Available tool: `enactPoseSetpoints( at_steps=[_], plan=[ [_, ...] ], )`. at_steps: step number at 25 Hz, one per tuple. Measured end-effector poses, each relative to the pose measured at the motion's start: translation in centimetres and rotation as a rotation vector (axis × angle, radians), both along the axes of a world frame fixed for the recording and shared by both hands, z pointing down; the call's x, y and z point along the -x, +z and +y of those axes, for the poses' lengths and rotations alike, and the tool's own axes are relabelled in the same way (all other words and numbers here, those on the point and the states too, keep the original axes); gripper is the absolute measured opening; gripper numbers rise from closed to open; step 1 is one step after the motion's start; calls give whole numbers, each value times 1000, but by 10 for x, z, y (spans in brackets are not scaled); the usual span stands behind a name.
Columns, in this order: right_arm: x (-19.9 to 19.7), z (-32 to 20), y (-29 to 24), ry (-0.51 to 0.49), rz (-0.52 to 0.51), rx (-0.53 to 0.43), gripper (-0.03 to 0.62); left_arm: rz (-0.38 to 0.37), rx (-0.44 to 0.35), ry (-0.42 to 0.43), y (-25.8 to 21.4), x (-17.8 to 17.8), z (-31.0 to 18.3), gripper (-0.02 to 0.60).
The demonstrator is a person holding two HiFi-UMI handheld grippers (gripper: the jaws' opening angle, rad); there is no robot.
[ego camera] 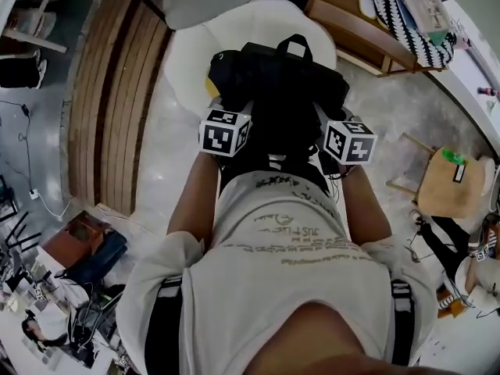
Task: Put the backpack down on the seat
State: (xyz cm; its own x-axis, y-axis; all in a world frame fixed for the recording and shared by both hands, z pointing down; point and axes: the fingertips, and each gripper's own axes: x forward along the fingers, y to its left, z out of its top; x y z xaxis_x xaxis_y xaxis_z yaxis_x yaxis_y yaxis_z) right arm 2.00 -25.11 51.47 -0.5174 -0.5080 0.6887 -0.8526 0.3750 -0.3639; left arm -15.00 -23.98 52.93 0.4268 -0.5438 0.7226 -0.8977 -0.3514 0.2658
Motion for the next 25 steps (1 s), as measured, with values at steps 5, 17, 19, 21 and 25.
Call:
enactPoseSetpoints(
  at_steps=[5,17,19,21,25],
  plan=[
    [3,10,61,82,20,132,83,-32,101,87,60,5,-6,98],
    [-15,22,231,301,41,355,89,-83,286,259,225,-12,-24,101],
    [-20,20,258,324,47,387,91,-92,326,246,253,-14,-27,104],
    [-26,18,283,340,55,424,94,-100,364,225,277,-15,-29,112],
    [-42,16,326,361,44,478,101,-110,397,275,318,-22,-23,110]
  ],
)
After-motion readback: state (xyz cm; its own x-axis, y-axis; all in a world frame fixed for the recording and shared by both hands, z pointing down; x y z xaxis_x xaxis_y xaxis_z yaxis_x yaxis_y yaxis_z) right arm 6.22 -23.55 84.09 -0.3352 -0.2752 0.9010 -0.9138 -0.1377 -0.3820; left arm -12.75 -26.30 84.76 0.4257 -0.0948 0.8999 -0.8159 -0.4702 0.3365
